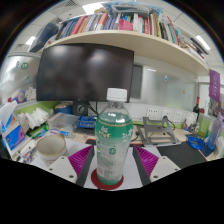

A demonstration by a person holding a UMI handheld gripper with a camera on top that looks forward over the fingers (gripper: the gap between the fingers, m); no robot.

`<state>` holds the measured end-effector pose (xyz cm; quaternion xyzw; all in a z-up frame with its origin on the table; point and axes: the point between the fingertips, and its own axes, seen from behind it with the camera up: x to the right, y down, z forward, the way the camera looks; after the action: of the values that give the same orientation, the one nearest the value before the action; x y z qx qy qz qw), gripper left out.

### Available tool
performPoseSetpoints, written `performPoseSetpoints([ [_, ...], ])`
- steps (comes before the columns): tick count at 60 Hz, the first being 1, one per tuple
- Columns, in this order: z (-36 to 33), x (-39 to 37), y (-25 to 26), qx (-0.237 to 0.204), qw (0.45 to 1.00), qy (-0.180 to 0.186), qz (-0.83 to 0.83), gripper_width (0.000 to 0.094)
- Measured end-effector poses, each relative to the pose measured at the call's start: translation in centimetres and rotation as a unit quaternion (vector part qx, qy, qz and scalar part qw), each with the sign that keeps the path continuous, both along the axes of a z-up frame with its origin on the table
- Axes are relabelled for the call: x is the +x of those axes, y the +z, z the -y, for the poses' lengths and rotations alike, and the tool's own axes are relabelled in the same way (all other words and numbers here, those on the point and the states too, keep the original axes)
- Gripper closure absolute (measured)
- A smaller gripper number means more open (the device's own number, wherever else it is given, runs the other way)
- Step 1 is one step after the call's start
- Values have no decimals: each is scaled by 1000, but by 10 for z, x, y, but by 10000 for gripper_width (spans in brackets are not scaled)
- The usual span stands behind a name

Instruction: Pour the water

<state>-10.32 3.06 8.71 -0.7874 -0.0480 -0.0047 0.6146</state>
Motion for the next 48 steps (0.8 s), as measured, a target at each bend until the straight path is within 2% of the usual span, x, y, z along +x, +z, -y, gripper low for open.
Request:
performPoseSetpoints([
  [4,13,0,-3,-13,1000,0,6,84],
  [11,51,-6,-8,-54,998,-11,-1,88],
  [17,86,-15,11,-77,996,-28,-19,81],
  [29,129,-20,77,-72,995,-69,-7,79],
  [40,151,-29,122,-43,996,-81,-6,84],
  [48,160,-30,132,-30,996,-87,-5,84],
])
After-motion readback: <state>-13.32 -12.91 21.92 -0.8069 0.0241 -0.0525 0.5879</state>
